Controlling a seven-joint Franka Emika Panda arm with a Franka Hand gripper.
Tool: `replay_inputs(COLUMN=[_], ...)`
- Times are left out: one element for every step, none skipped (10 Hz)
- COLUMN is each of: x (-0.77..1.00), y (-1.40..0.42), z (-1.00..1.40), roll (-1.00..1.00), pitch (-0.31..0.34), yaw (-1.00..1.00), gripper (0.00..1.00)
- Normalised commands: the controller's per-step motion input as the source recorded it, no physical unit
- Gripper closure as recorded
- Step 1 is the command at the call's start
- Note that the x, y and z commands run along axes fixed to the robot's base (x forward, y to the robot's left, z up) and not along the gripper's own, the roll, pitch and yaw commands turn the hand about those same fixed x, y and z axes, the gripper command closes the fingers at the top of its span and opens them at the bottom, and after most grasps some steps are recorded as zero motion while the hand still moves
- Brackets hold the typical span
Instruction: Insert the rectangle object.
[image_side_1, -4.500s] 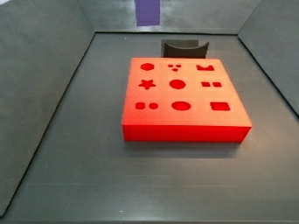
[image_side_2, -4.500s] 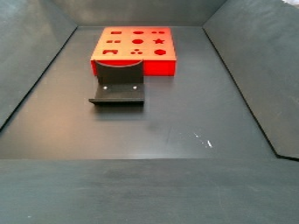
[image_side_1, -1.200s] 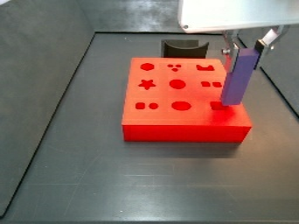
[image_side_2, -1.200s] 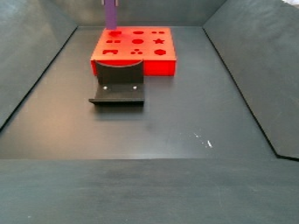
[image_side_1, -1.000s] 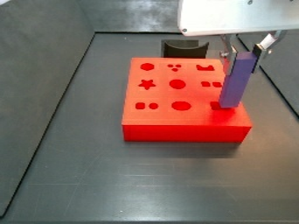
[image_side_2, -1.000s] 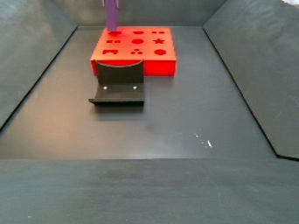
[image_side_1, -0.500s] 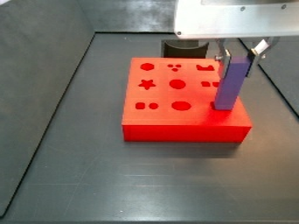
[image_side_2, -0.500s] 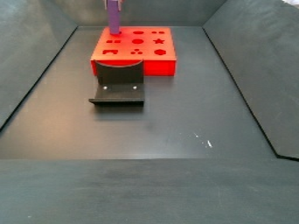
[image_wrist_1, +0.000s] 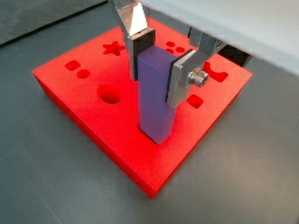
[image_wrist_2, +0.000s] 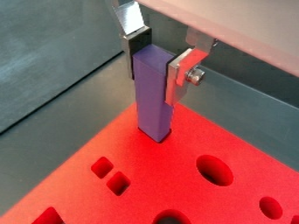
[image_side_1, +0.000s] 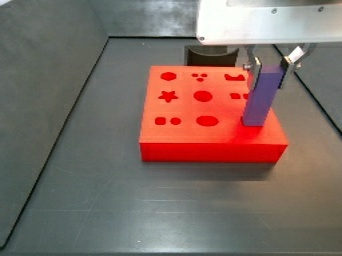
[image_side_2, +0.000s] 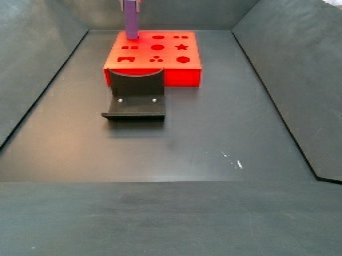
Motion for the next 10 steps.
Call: replay_inputs(x=[0.0,0.0,0.02,0.08,0.12,0.22,0.28,0.34,0.28,0.04], y=[0.0,0.0,0.0,-0.01,-0.03,-0.06,-0.07,-0.07,-0.05,0.0], z=[-0.29,-0.33,-0.27,-0.27,-0.28,-0.31,-0.31,-0.29,-0.26,-0.11], roll=[0.09,0.12,0.05,0.08,0.12,0.17,0.16,0.14,0.12,0.08], pitch=[0.0,0.0,0.0,0.0,0.021,0.046,0.06,0.059,0.061,0.067], yaw=[0.08,0.15,0.12,0.07,0.05,0.06,0.06,0.04,0.02,0.0], gripper=[1.0,1.0,1.0,1.0,1.0,1.0,1.0,1.0,1.0,1.0])
